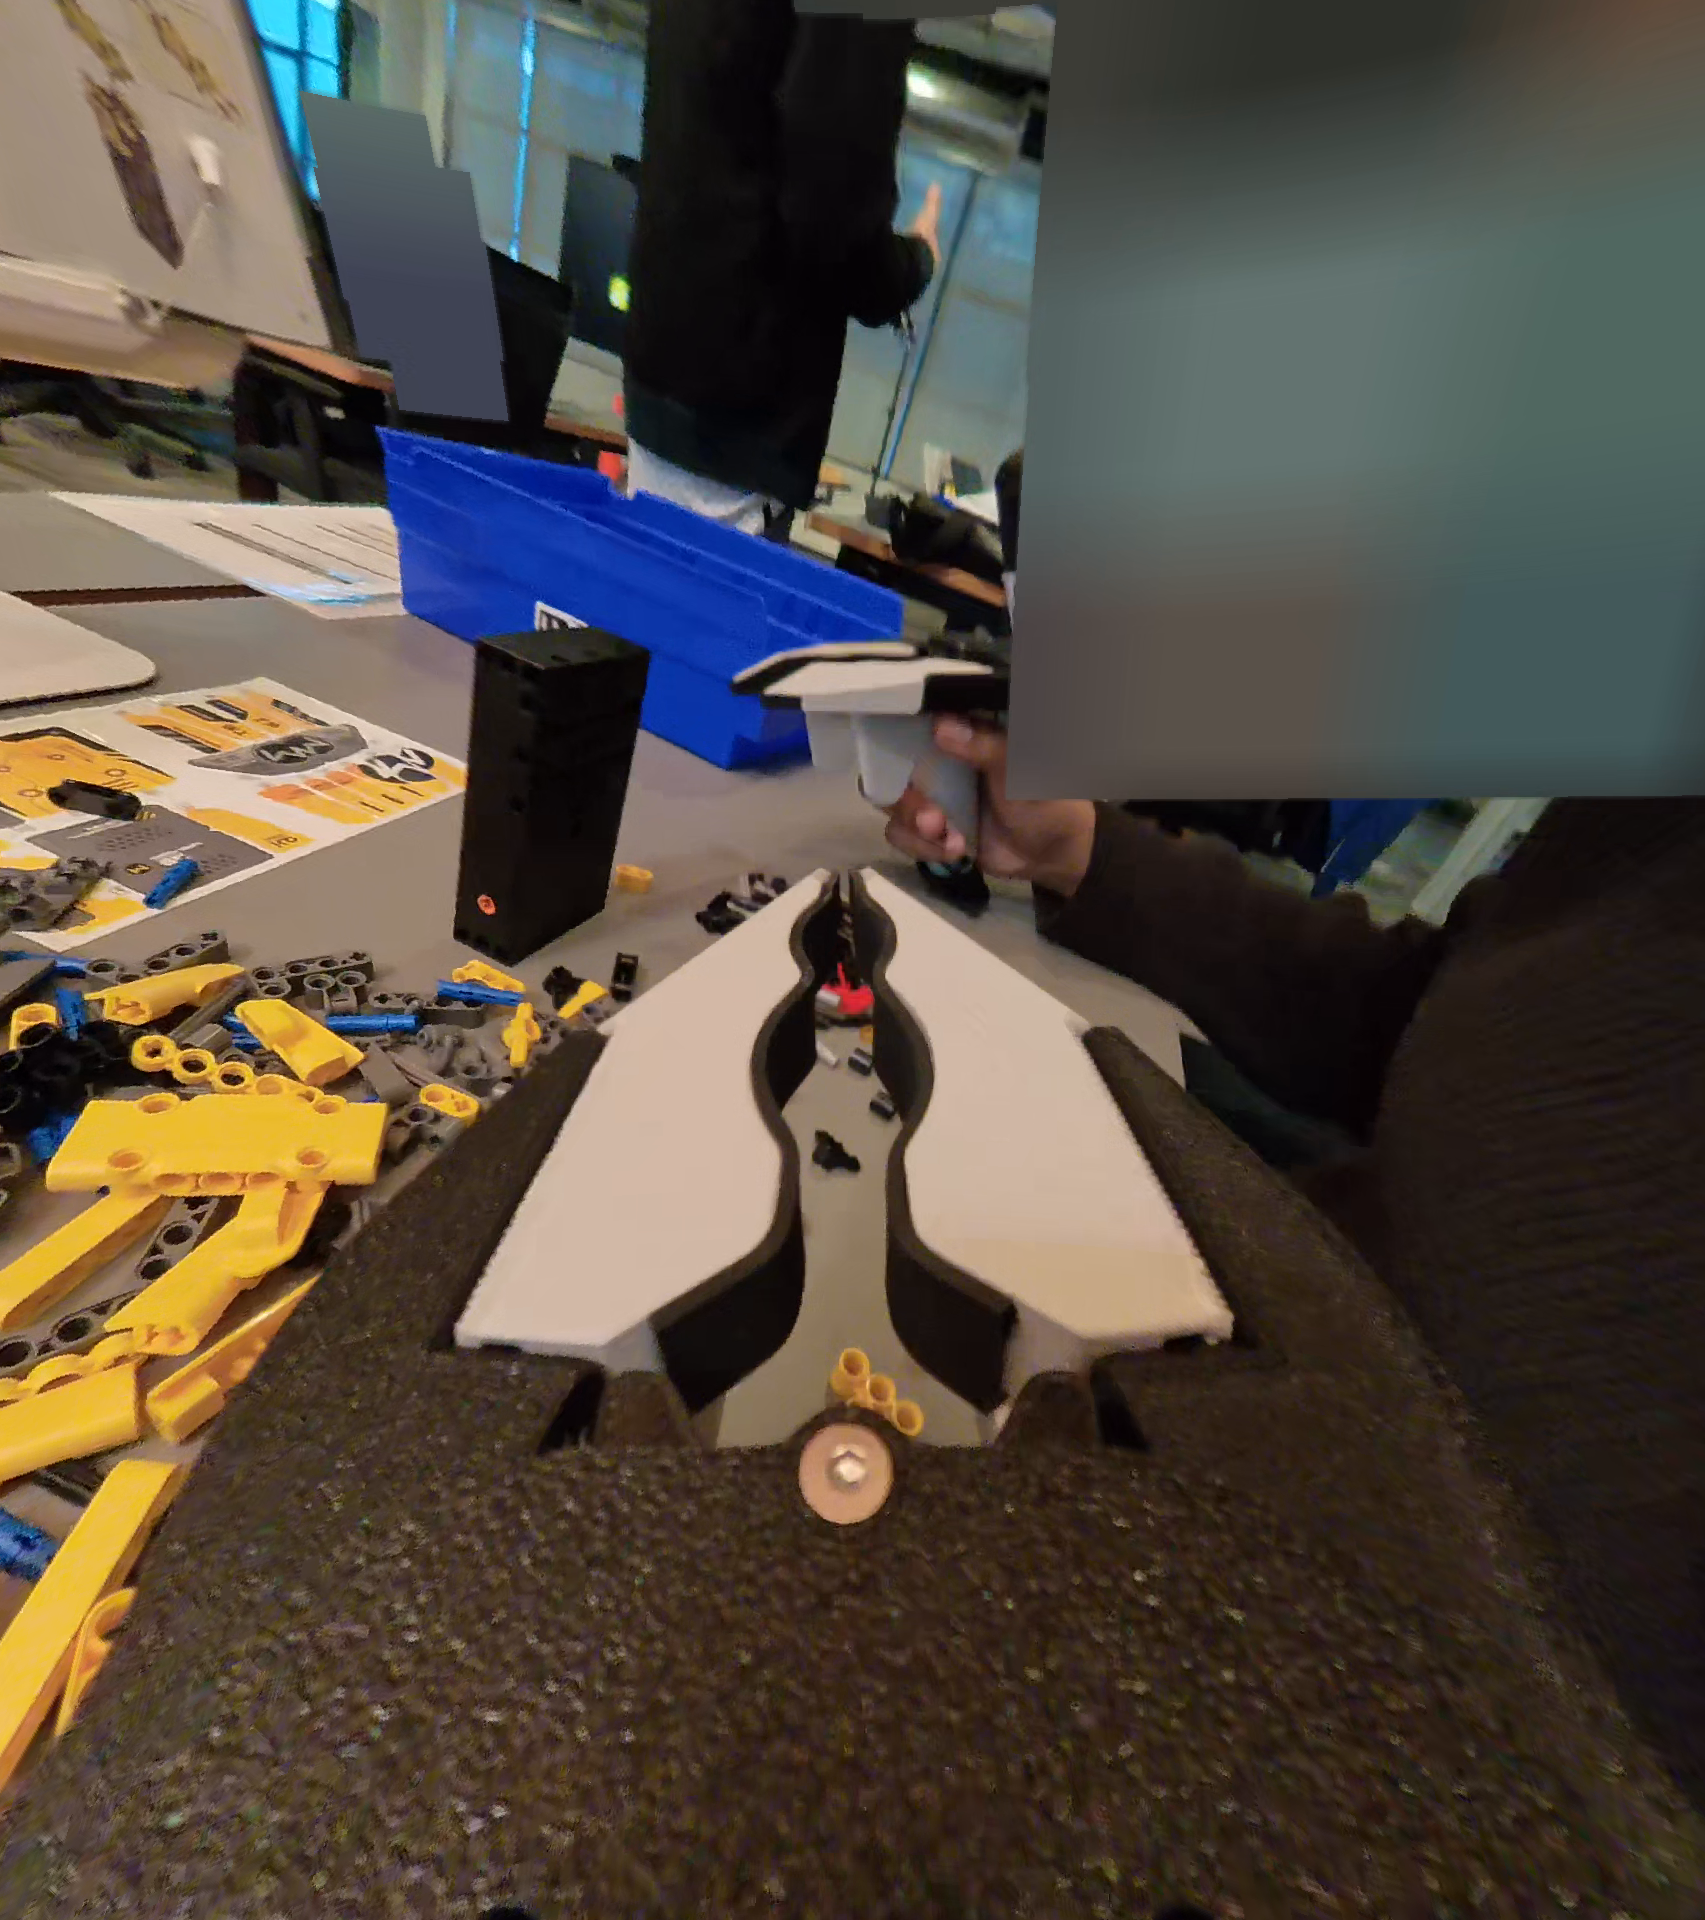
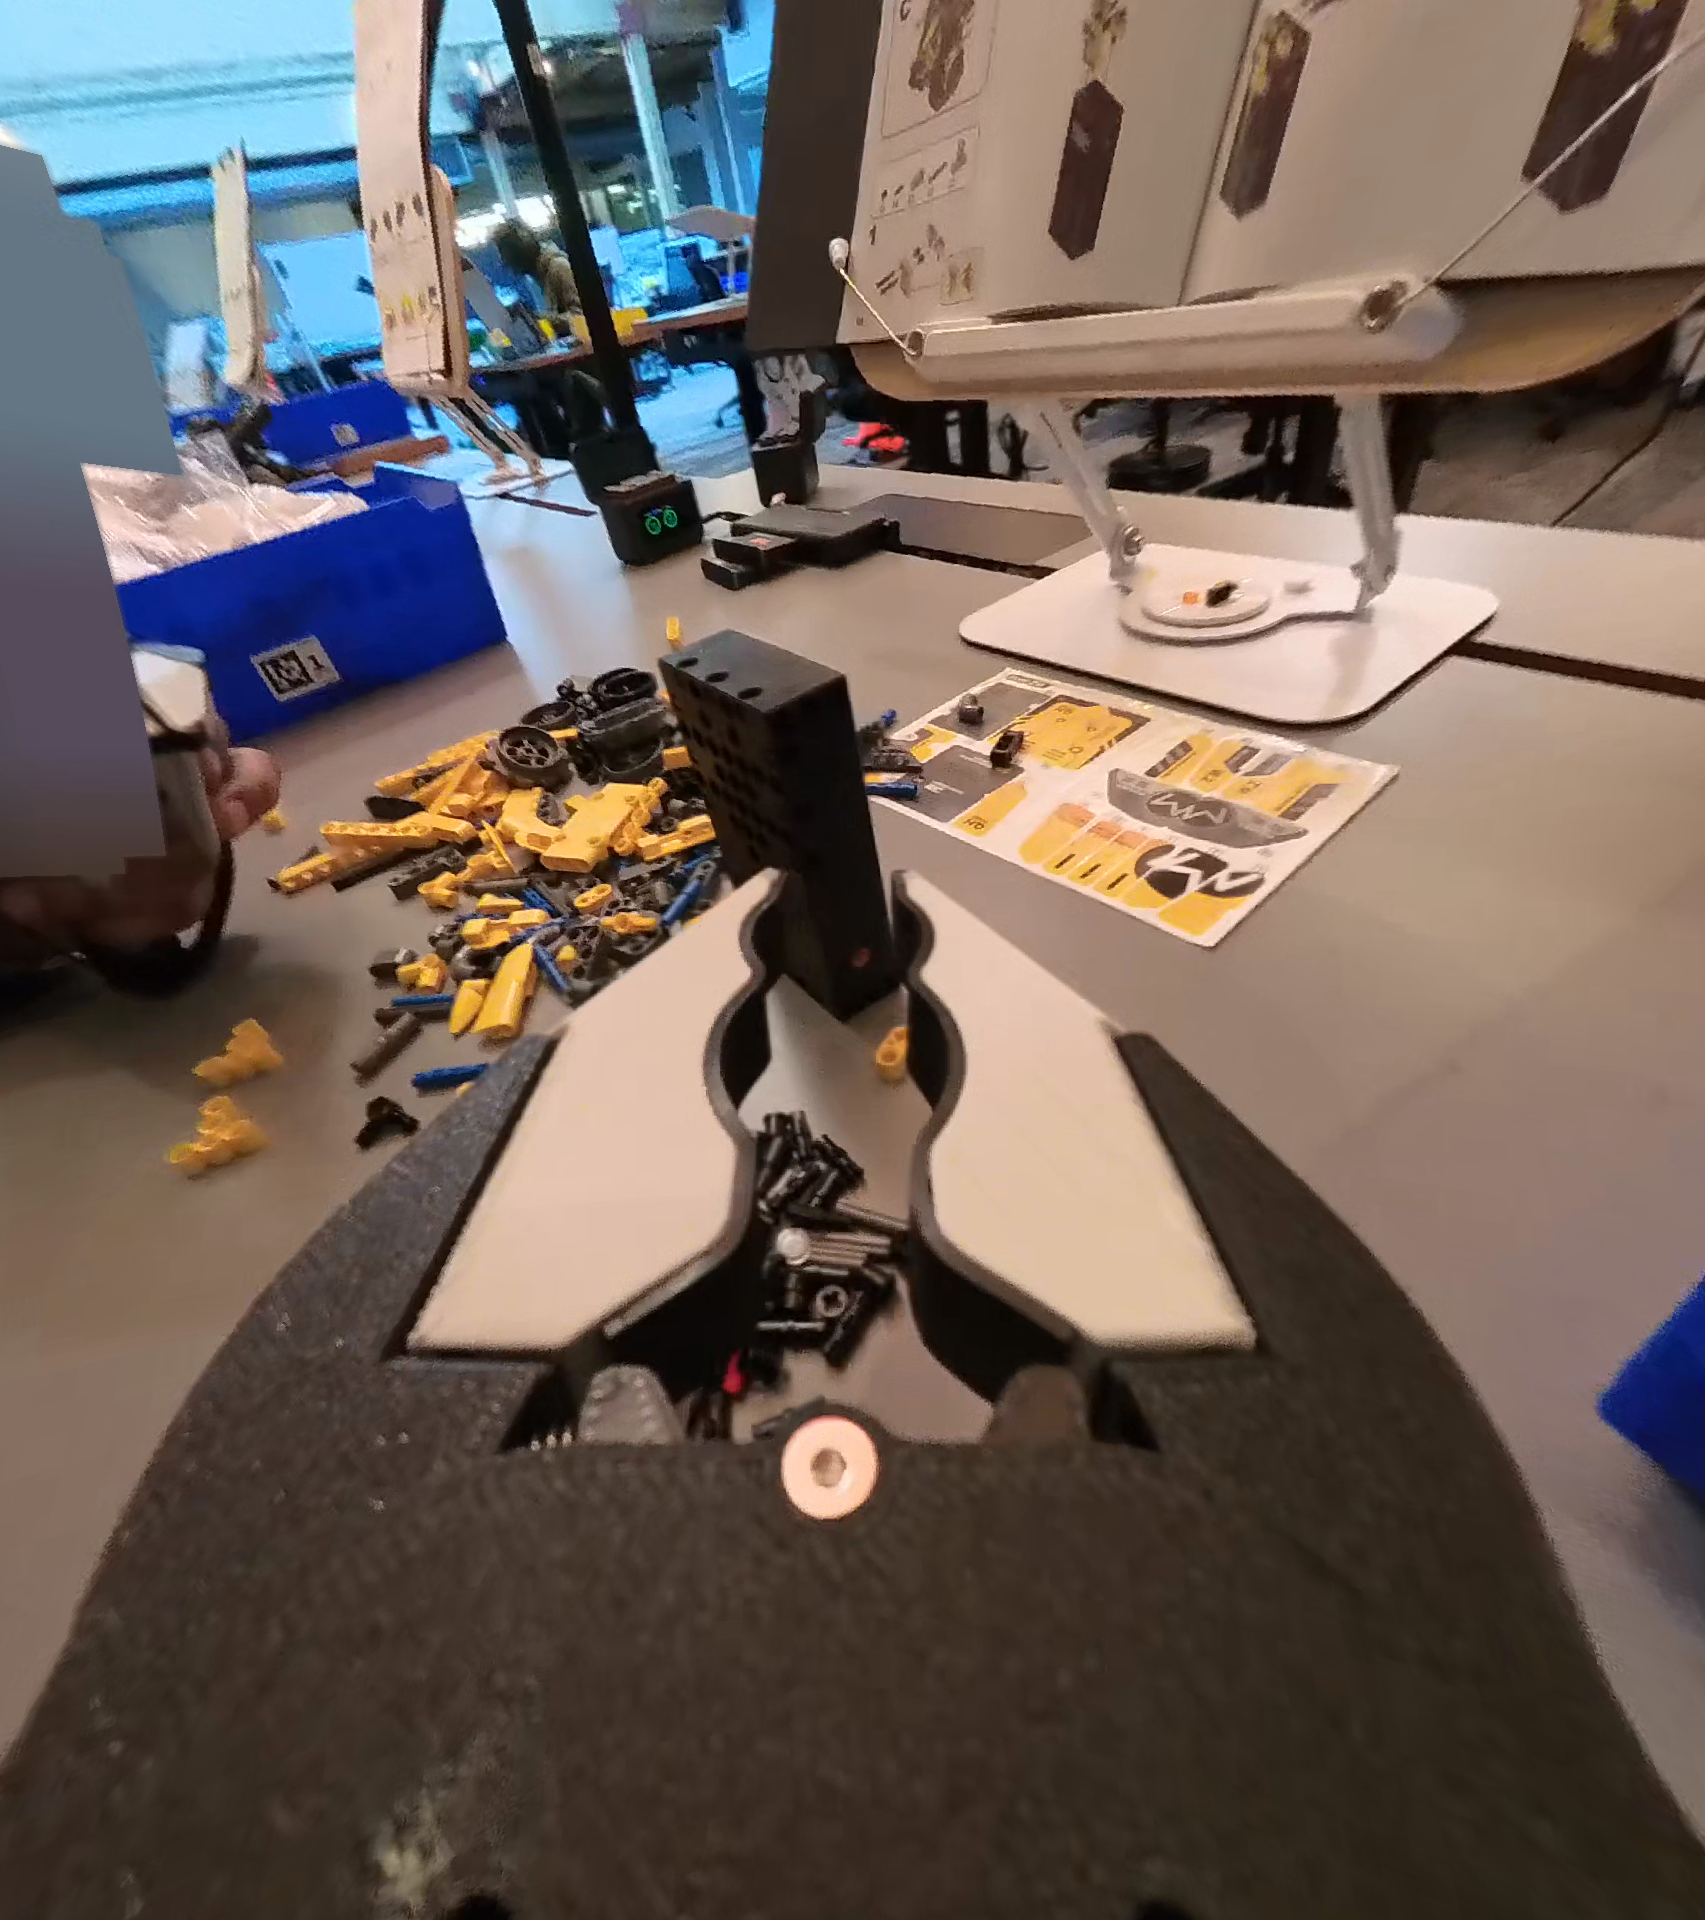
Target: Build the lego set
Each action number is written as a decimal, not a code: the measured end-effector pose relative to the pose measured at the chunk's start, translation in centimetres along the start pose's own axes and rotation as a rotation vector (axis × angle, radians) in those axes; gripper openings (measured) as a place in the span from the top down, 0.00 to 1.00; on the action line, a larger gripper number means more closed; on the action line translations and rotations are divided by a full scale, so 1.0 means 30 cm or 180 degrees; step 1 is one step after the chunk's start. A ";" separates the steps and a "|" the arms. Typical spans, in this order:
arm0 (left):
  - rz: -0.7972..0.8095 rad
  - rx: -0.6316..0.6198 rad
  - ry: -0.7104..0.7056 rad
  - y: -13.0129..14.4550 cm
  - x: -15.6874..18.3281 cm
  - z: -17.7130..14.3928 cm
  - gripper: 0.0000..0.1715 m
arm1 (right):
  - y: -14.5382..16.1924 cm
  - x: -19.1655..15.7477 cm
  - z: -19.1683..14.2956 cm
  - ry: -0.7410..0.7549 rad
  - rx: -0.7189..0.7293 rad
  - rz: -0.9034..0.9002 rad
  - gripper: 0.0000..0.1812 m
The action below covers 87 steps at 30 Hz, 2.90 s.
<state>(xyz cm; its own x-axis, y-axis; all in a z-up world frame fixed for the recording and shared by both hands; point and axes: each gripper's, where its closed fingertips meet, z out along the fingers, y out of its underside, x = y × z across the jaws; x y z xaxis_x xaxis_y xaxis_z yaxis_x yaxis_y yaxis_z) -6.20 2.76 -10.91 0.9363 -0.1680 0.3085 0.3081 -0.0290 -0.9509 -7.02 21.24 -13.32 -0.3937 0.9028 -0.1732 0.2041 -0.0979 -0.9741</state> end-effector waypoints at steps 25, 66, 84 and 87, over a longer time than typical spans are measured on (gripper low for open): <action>-0.0141 -0.0009 -0.0672 -0.012 -0.164 0.049 0.99 | 0.020 0.143 0.038 0.0237 -0.0164 0.0348 0.89; 0.1041 -0.2341 -0.0078 0.363 0.200 0.240 0.99 | 0.376 -0.326 -0.249 -0.1067 -0.1718 -0.1305 1.00; 0.0921 -0.2882 -0.0046 0.425 0.090 0.266 1.00 | 0.379 -0.266 -0.186 -0.1799 -0.2041 -0.1070 1.00; 0.0876 -0.2832 -0.0089 0.411 0.065 0.280 1.00 | 0.376 -0.258 -0.174 -0.1864 -0.2053 -0.1076 1.00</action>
<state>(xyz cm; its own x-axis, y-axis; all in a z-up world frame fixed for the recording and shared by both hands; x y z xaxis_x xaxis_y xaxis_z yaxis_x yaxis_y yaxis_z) 0.85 10.34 -21.83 0.9644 -0.2577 0.0590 -0.1571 -0.7382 -0.6561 3.01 15.34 -22.21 -0.8761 0.4689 -0.1122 0.3854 0.5413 -0.7473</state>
